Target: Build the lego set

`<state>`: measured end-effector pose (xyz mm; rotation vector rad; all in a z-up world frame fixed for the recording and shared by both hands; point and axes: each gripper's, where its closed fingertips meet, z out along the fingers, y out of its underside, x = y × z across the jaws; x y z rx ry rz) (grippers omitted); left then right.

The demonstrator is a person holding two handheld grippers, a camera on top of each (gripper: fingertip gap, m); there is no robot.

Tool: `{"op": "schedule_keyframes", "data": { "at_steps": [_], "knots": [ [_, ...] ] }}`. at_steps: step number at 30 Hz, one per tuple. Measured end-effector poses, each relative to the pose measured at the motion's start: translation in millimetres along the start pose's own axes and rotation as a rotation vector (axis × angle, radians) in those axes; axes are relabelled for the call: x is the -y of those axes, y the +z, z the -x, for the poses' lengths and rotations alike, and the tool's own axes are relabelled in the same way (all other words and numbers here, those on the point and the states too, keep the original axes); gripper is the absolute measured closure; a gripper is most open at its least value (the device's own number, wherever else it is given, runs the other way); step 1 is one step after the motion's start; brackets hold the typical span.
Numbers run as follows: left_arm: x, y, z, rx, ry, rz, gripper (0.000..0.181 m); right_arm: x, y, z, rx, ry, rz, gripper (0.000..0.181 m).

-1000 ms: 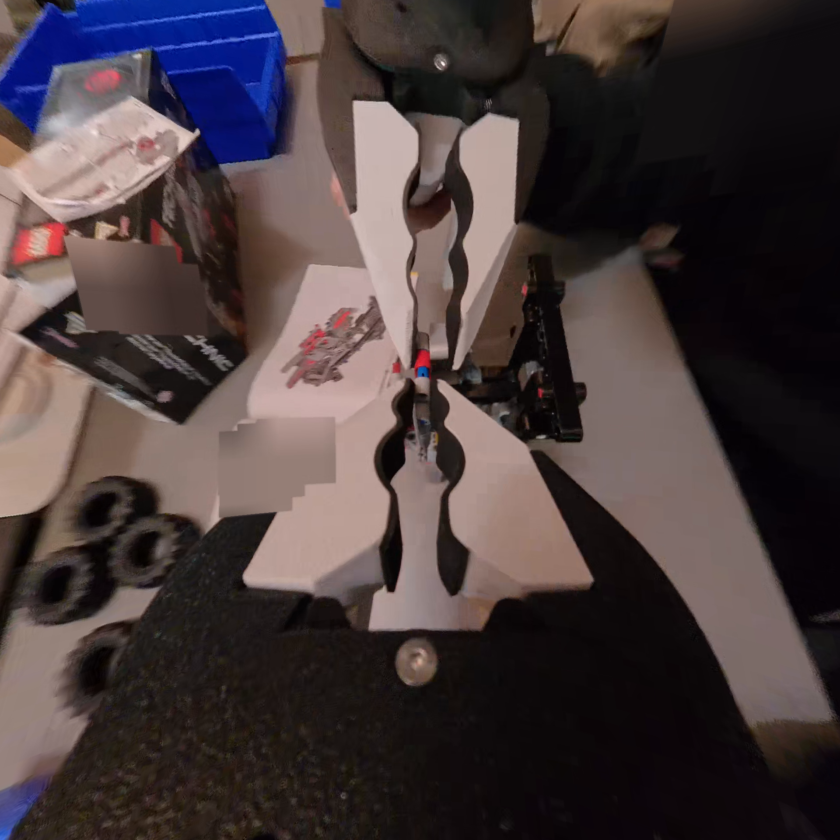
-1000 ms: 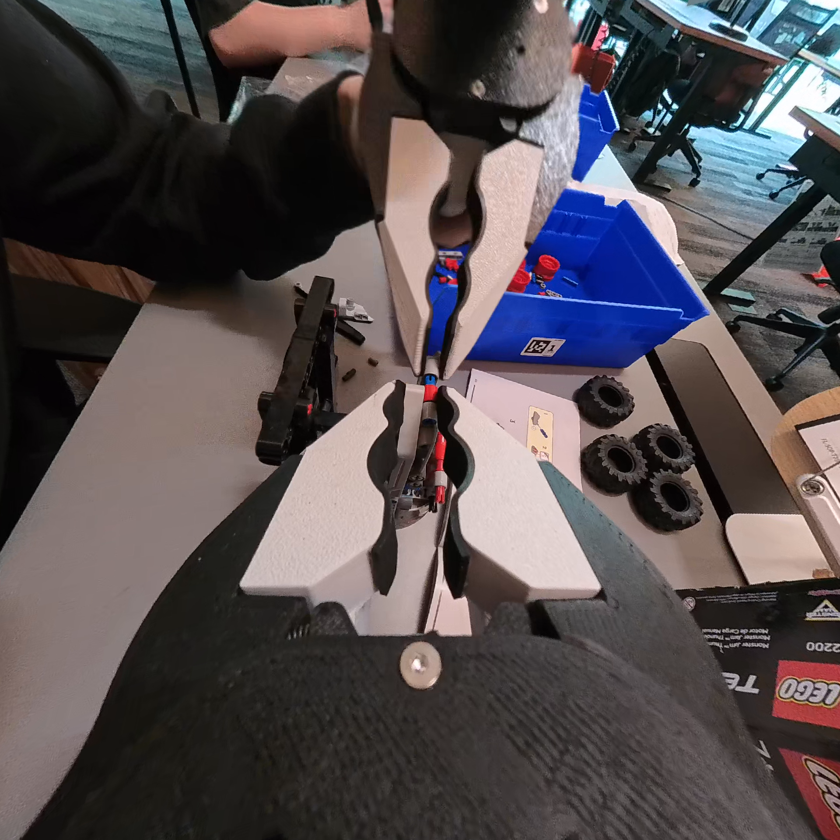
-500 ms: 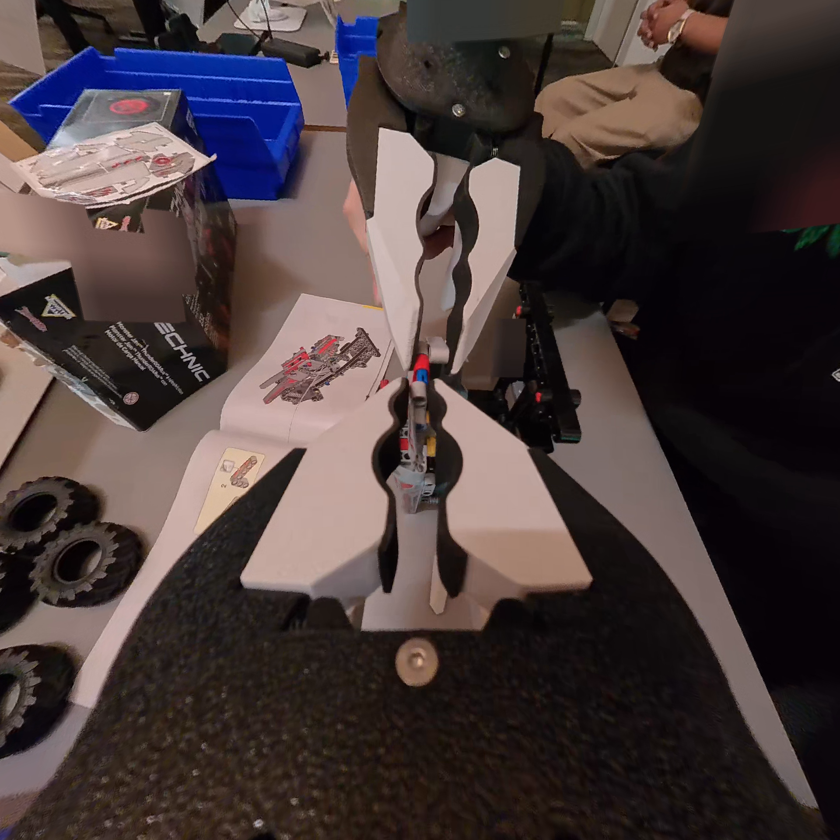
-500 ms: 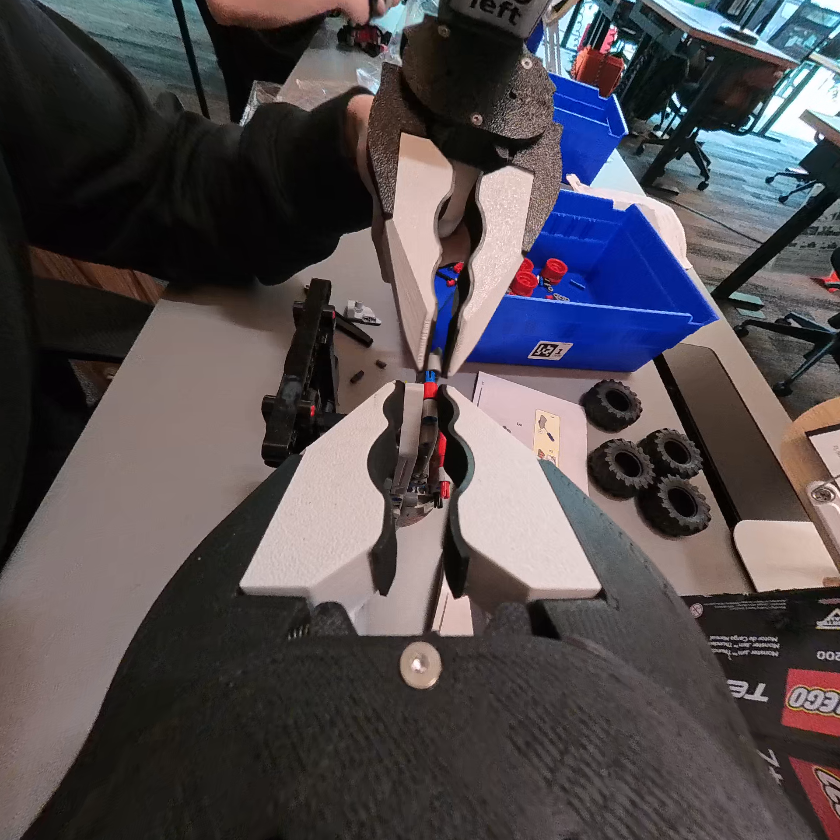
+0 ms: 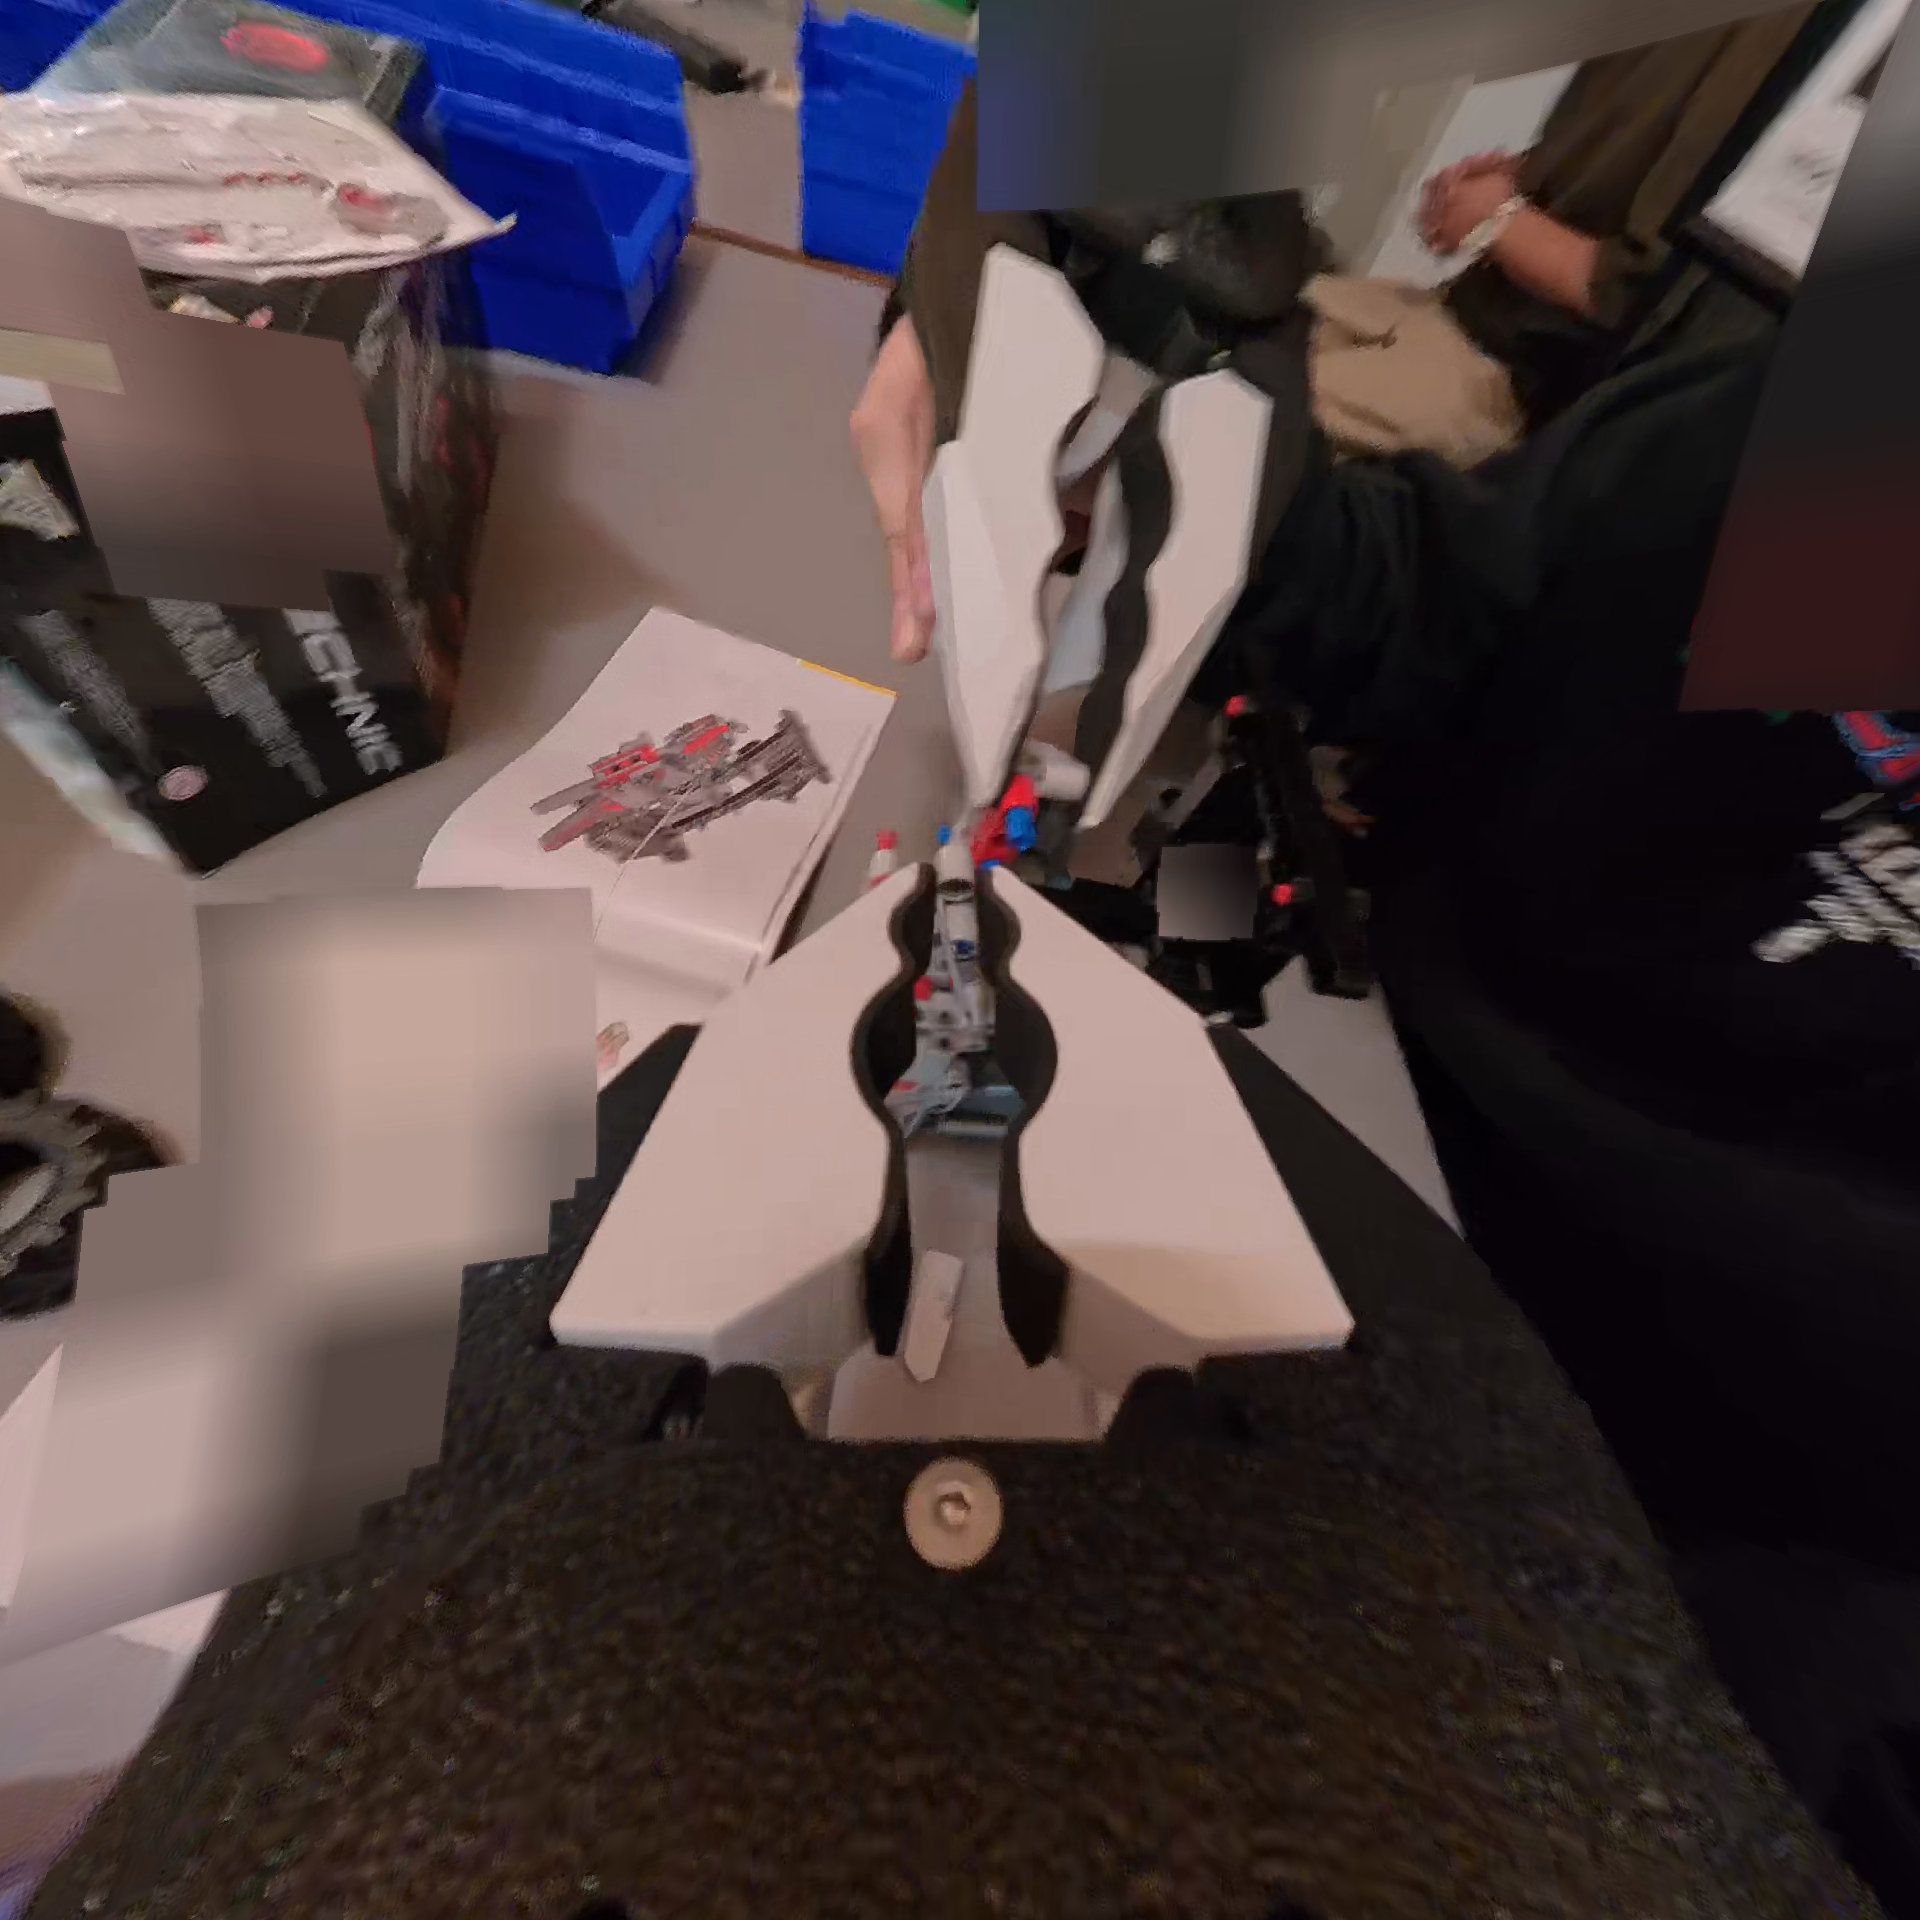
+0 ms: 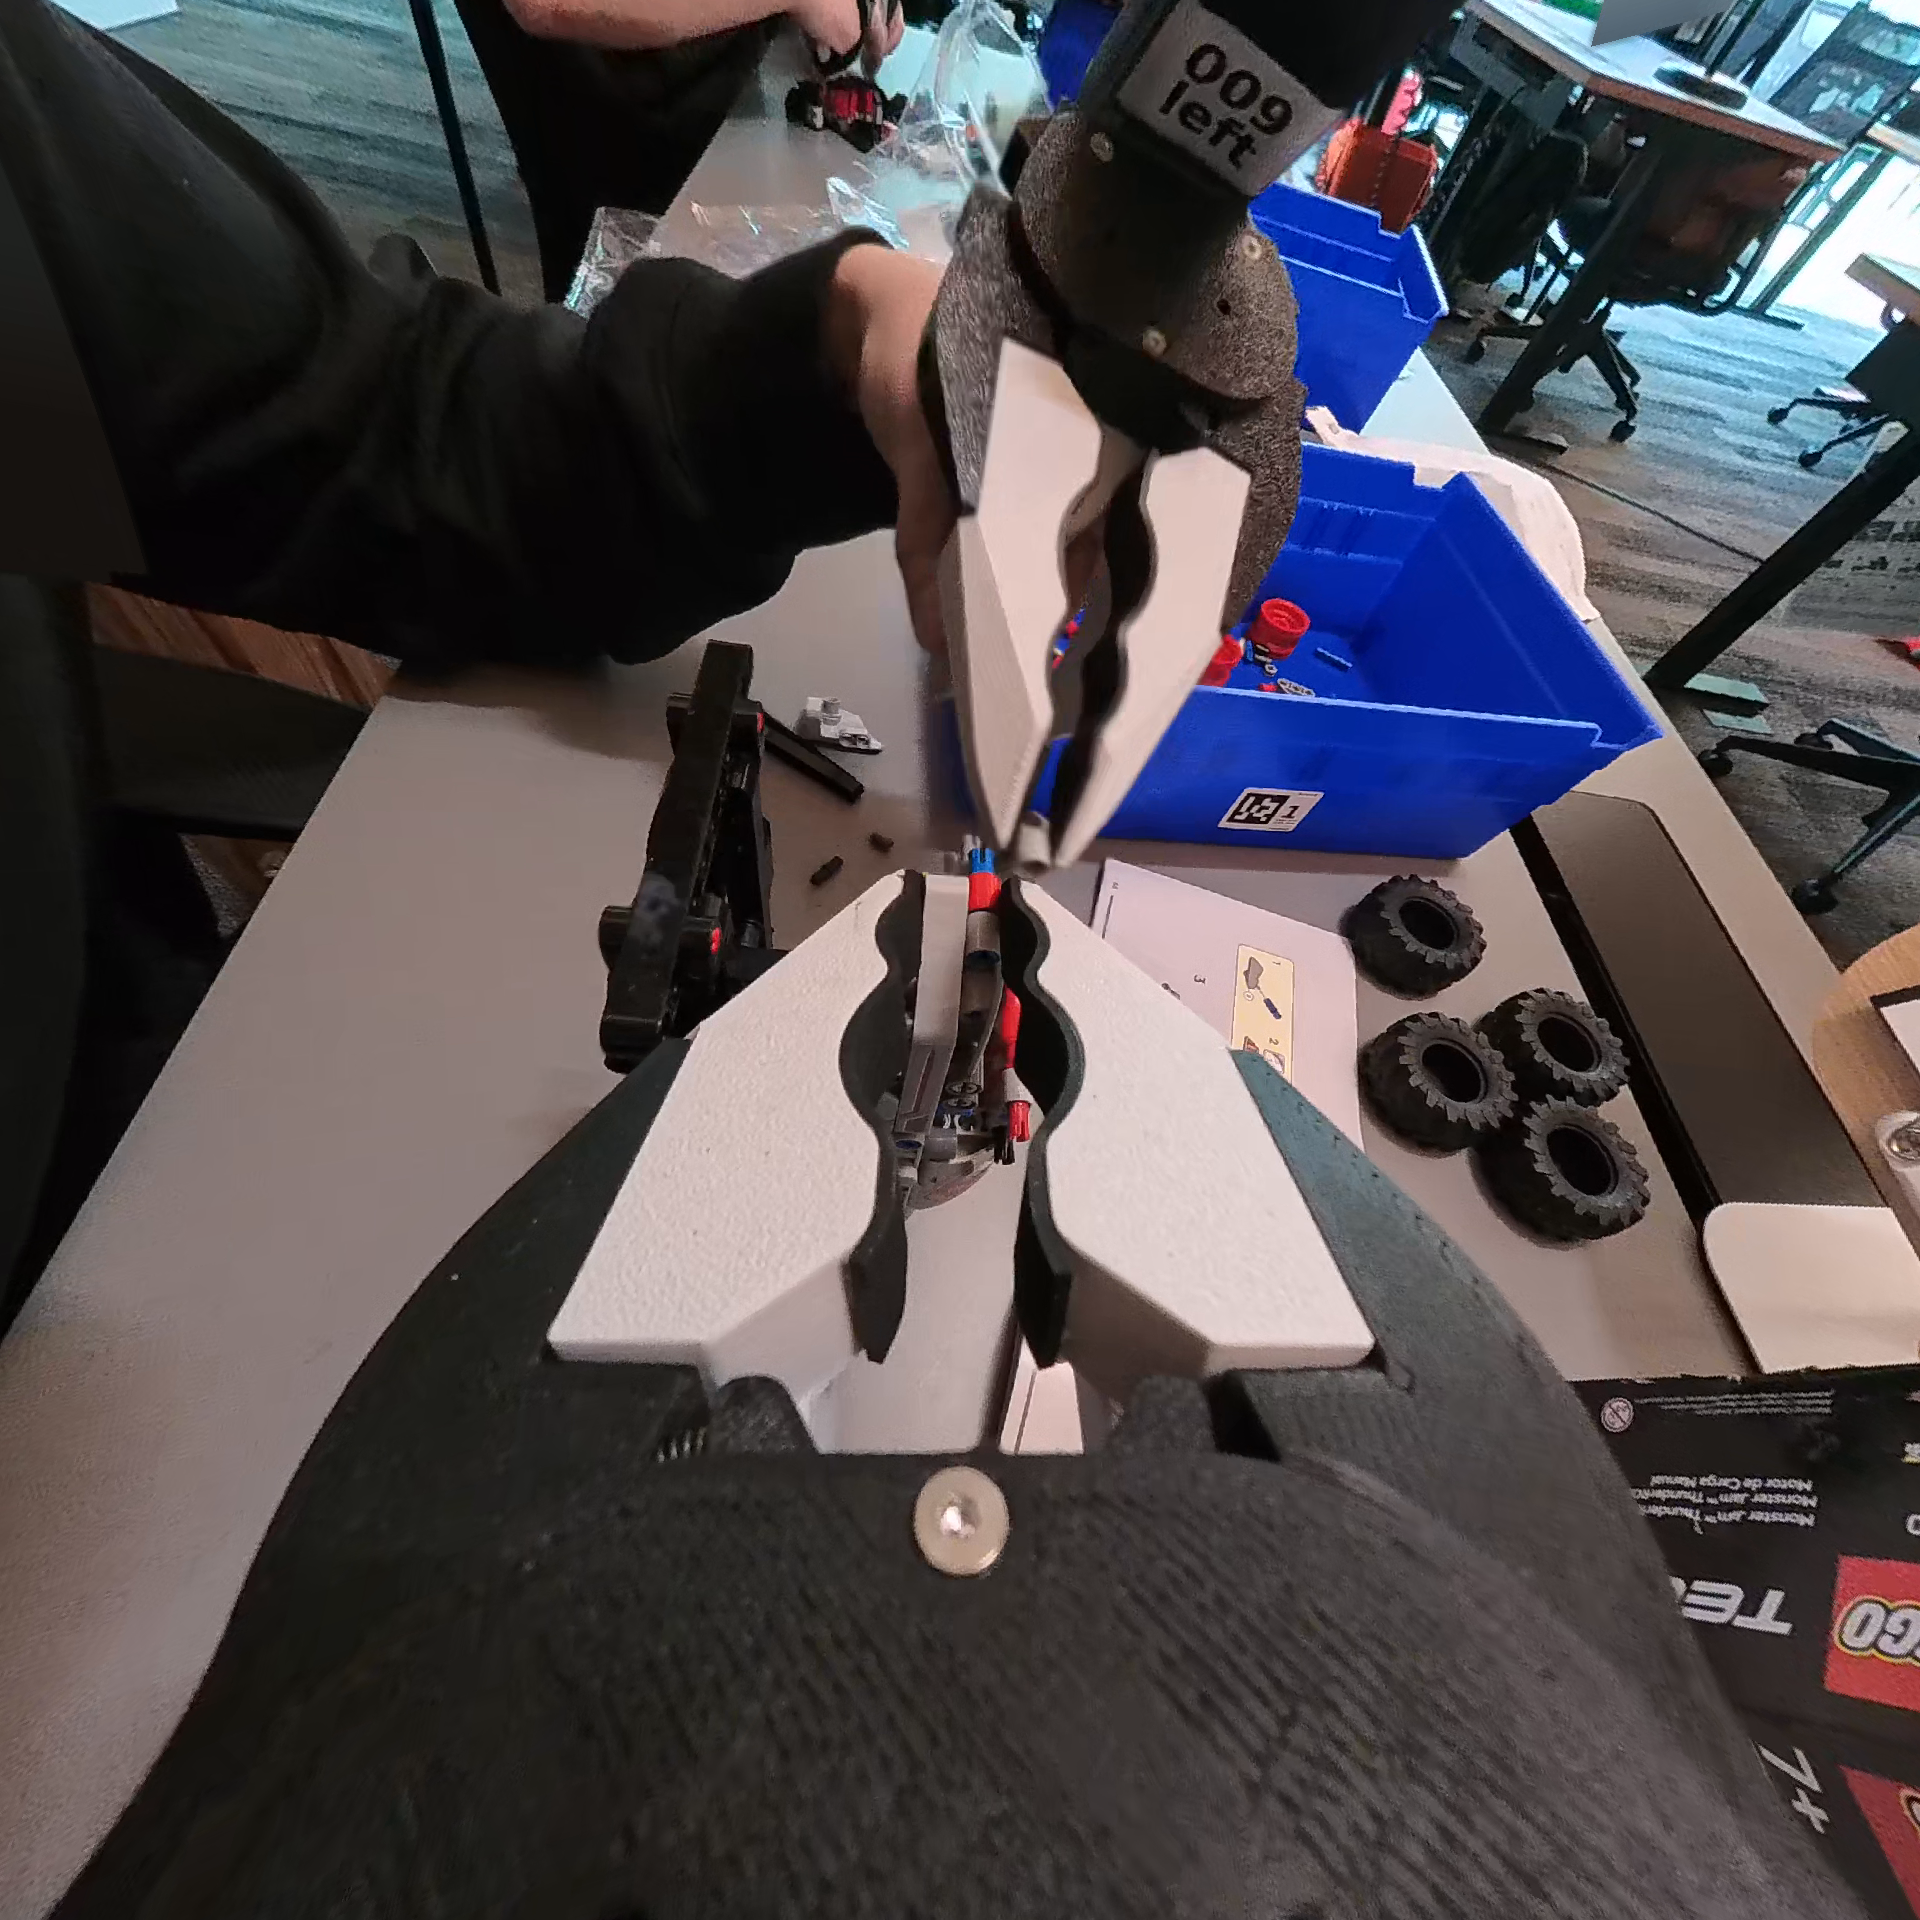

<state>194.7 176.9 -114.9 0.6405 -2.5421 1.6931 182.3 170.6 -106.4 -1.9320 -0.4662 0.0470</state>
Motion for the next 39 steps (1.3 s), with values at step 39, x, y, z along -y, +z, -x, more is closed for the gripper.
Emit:
{"op": "schedule_keyframes", "data": {
  "at_steps": [39],
  "knots": [
    [3, 2, -9, 0.030, 0.223, -0.032, 0.177, -1, -1, 0, -0.007, 0.013, 0.007, 0.168]
  ]
}}
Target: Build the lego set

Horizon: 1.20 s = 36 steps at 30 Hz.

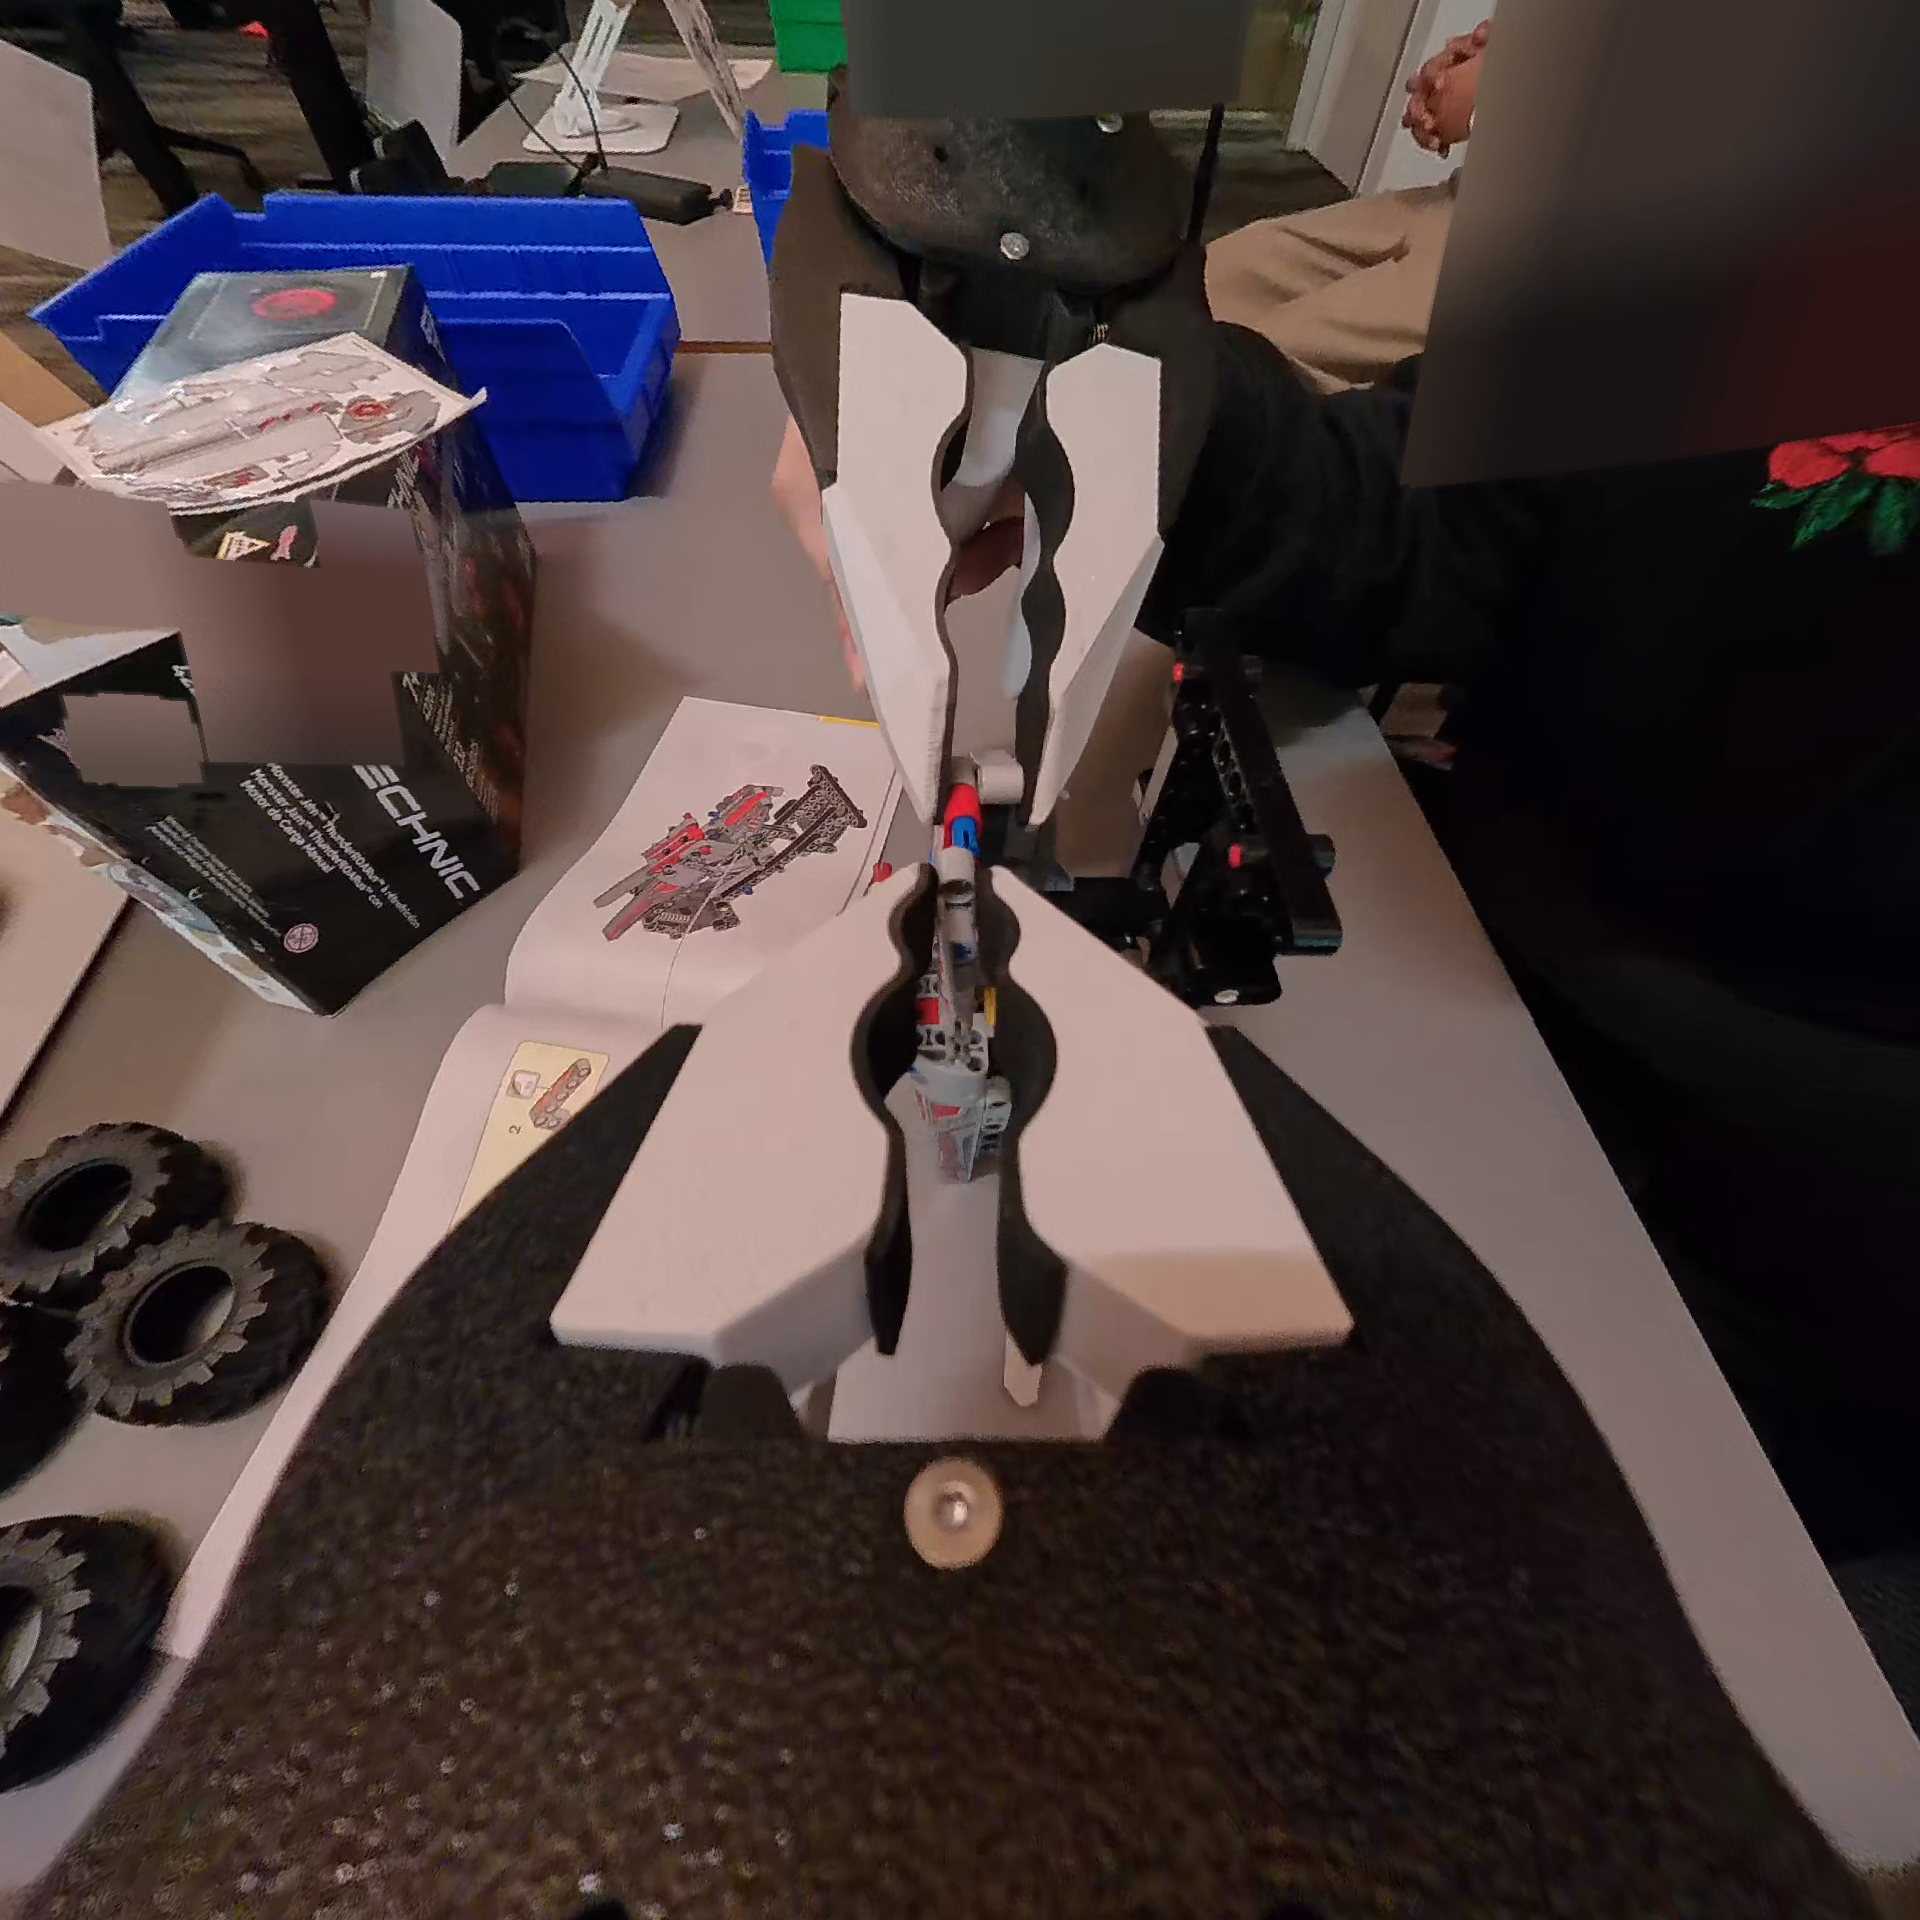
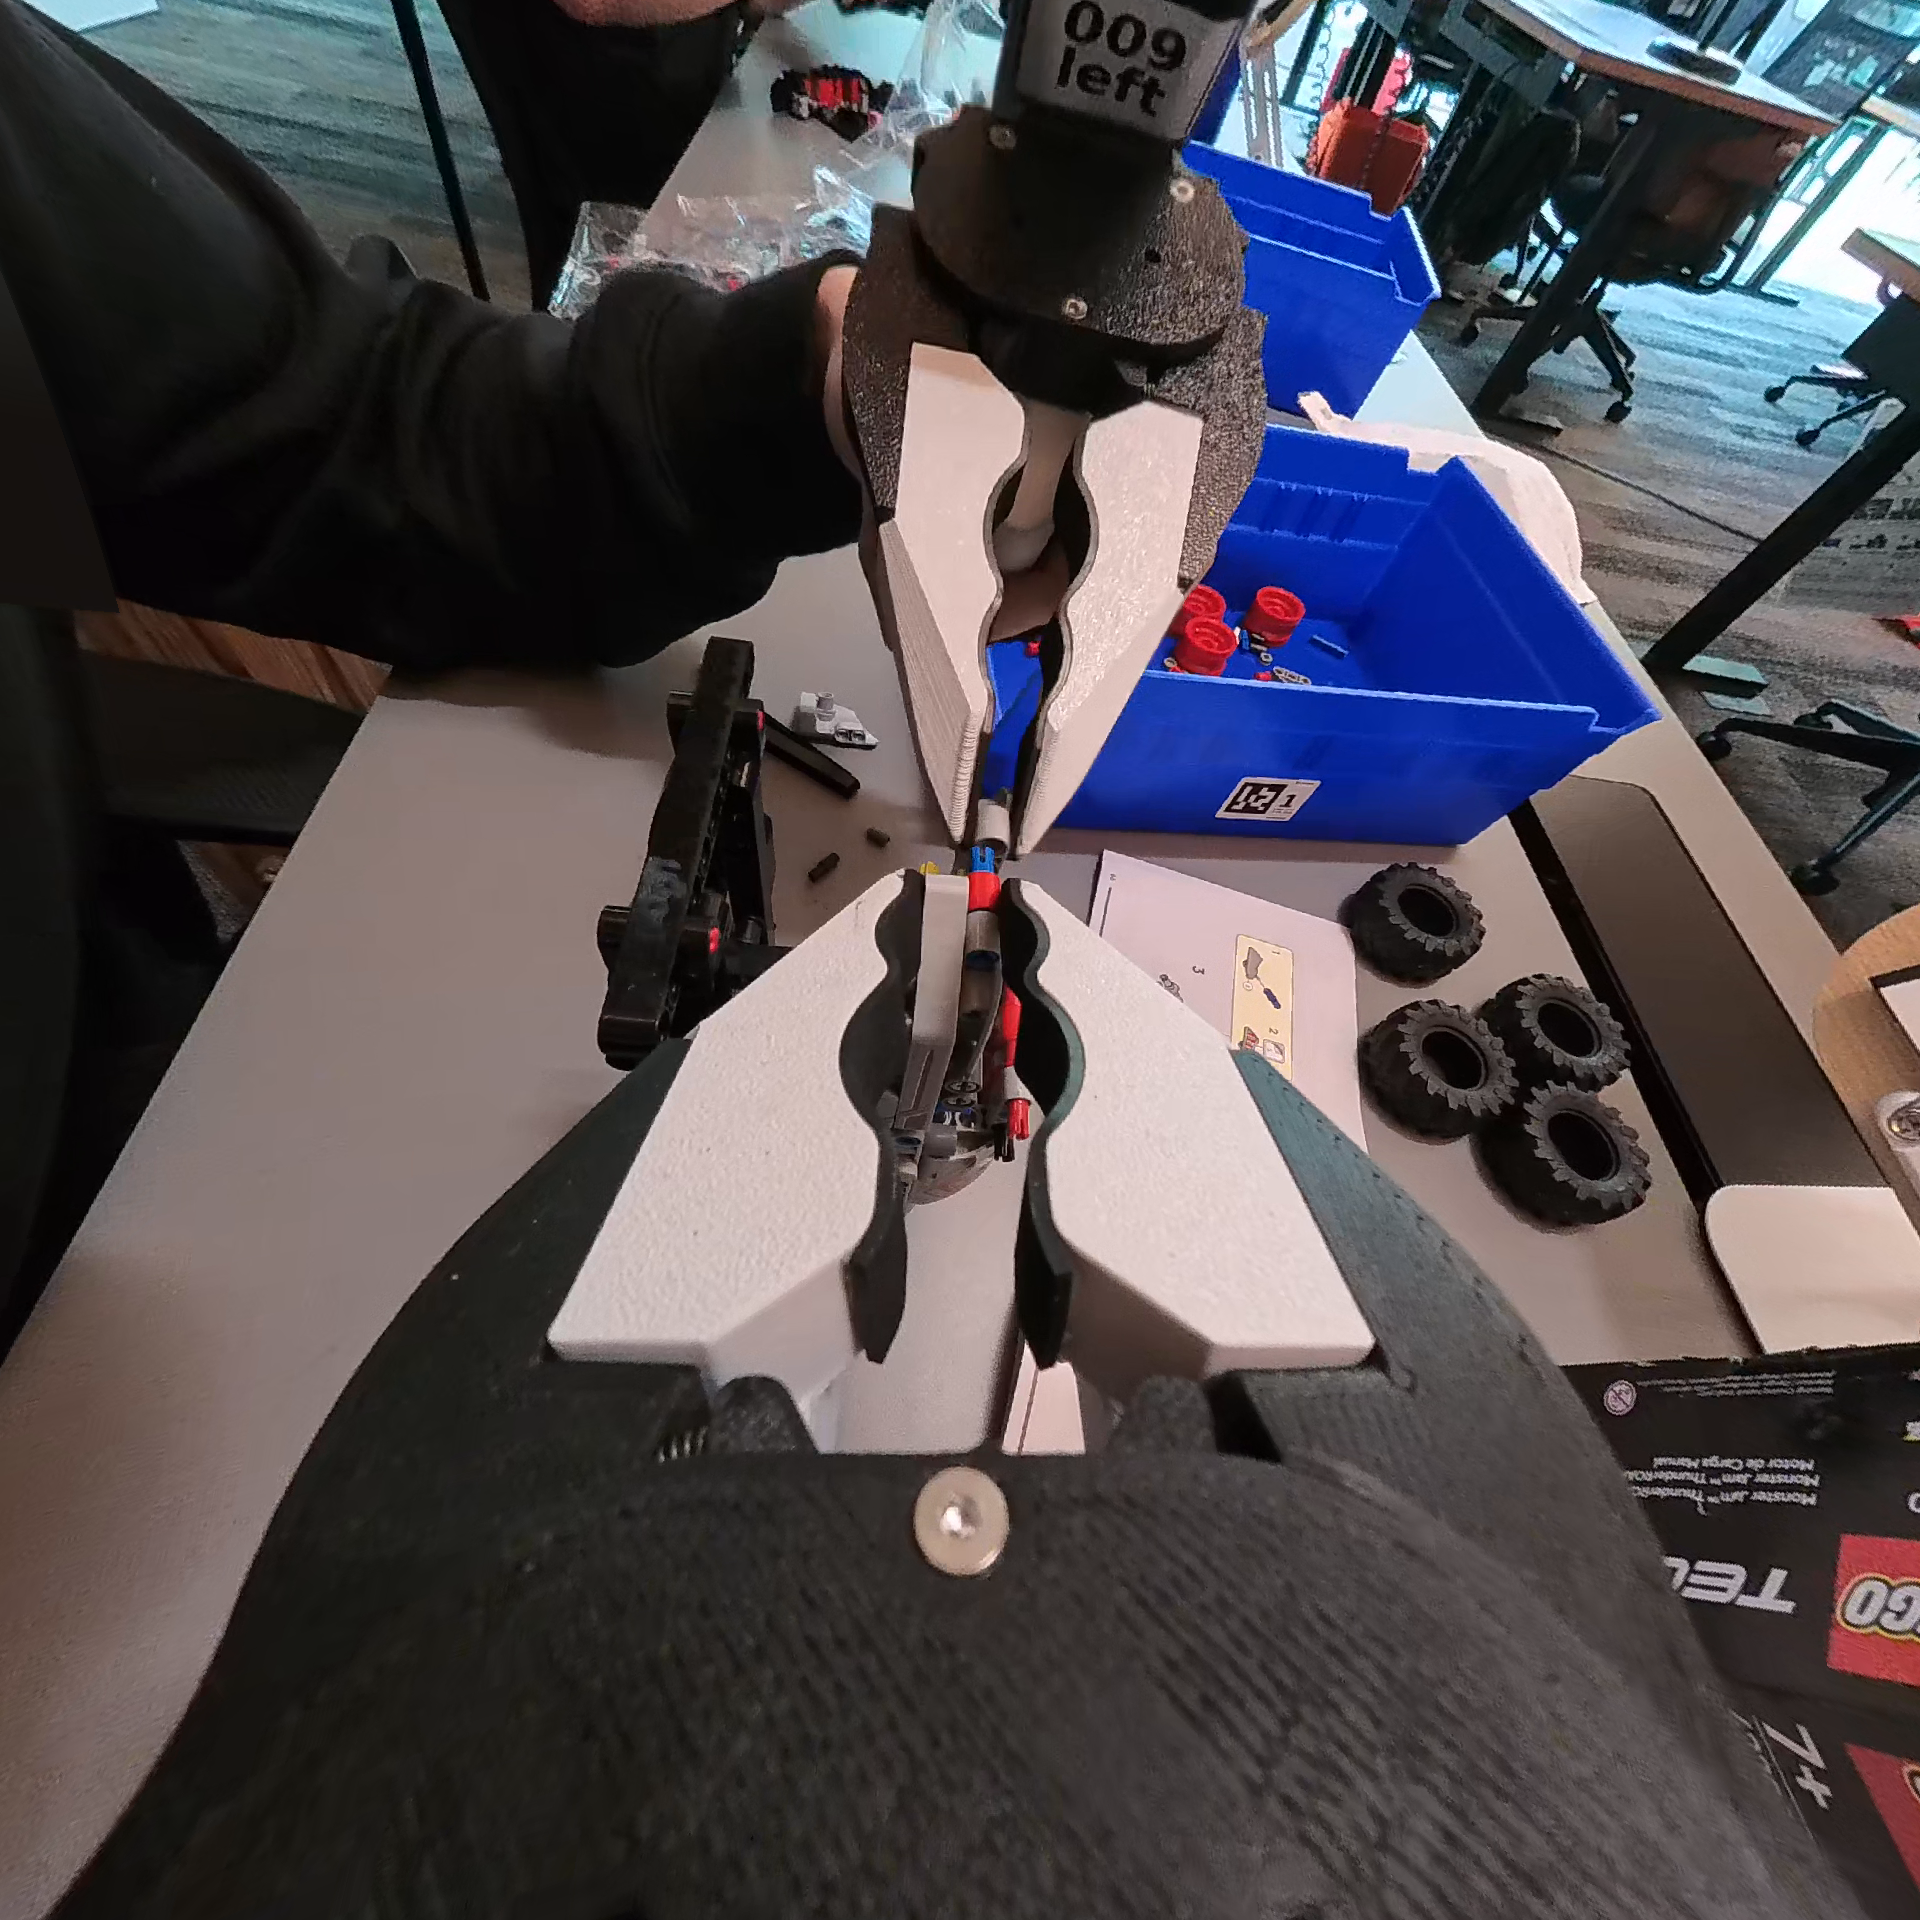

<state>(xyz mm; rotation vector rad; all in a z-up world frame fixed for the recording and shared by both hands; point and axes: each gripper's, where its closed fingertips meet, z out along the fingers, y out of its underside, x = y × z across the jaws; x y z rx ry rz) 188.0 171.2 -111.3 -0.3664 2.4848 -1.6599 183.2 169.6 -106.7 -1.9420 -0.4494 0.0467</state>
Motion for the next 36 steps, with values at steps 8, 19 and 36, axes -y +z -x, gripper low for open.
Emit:
{"op": "schedule_keyframes", "data": {
  "at_steps": [8, 19, 36],
  "knots": [
    [-0.4, 0.1, -1.0, 0.033, 0.092, 0.050, 0.177, 0.9, 1.7, 0.7, -0.005, -0.005, 0.002, 0.168],
    [0.3, 1.1, 1.3, 0.041, 0.067, 0.053, 0.177, -0.2, 1.6, -0.9, -0.017, 0.008, 0.012, 0.168],
    [-2.3, 0.4, 0.5, 0.007, 0.103, 0.049, 0.177, 0.4, 3.3, -0.4, -0.010, 0.000, 0.005, 0.168]
  ]
}}
